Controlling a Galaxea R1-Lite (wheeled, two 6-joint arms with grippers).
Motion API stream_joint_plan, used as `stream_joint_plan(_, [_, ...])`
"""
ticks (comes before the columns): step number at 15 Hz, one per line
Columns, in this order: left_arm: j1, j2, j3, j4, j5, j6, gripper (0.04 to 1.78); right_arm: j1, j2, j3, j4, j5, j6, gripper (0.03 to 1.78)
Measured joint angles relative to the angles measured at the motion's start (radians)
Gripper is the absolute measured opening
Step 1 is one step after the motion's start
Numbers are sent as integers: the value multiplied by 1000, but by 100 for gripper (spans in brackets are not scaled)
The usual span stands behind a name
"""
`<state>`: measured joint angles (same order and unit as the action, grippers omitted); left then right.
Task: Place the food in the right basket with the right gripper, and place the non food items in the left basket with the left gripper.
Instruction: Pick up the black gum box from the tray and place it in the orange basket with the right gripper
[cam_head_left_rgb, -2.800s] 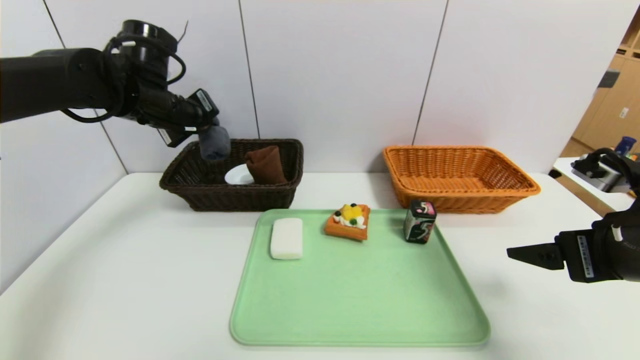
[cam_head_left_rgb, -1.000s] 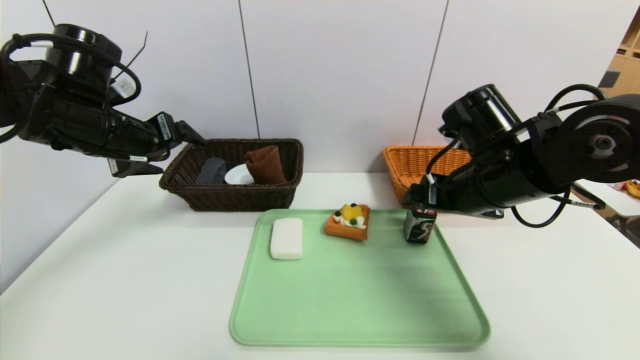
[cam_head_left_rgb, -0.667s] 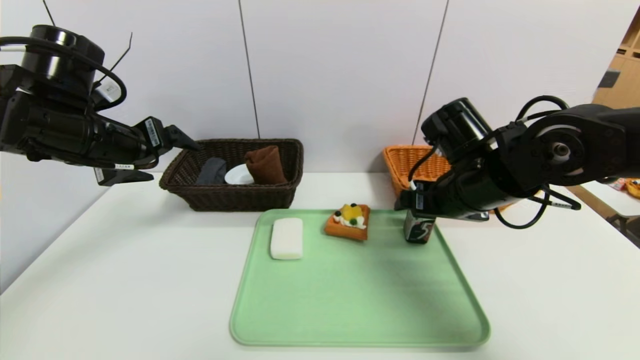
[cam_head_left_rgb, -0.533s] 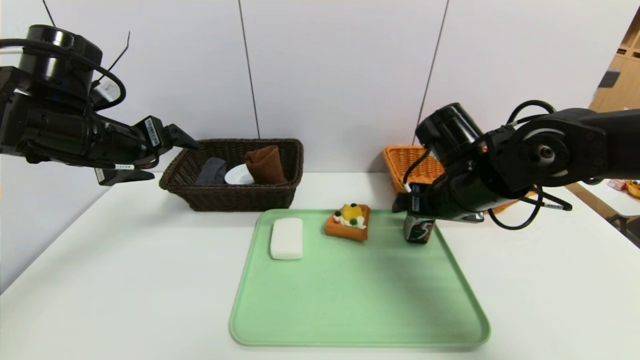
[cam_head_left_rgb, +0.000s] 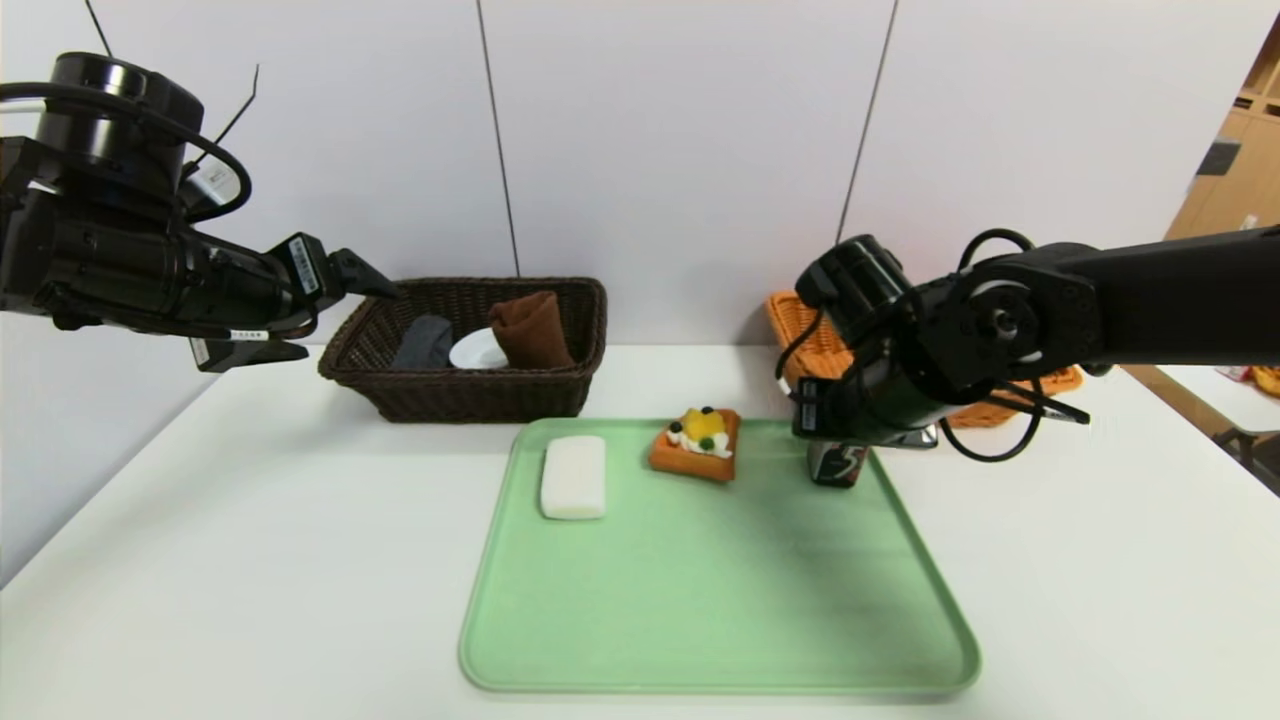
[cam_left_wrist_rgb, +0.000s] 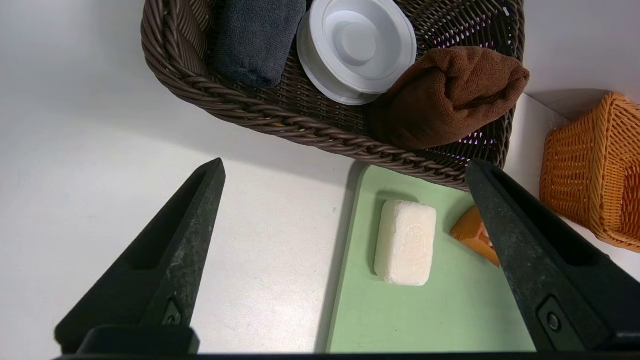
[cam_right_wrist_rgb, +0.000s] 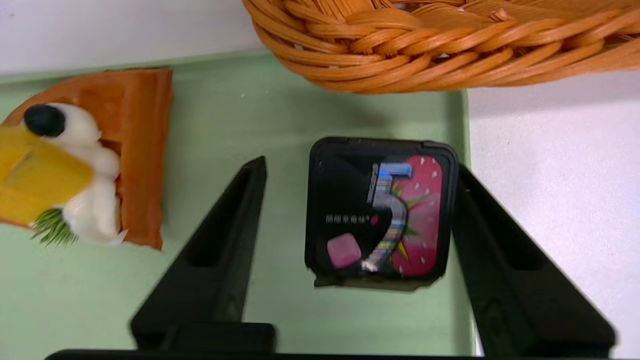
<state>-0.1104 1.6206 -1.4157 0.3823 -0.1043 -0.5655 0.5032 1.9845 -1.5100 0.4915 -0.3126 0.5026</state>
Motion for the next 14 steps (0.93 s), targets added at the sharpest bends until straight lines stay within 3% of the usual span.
stream_joint_plan(4, [8,8,0,0,0,0,169,-1,24,-11,1,1,0,75])
stream_joint_plan(10, [20,19,1,-13,0,-1,169,16,-23,-1,13,29,23,75])
stream_joint_plan(12, [20,21,1,-13,-1,-1,169,32,-79,8,45,103,31,75])
stream_joint_plan(14, [20,23,1,-15,-1,-1,169,37,-149,10,75,246,50,75])
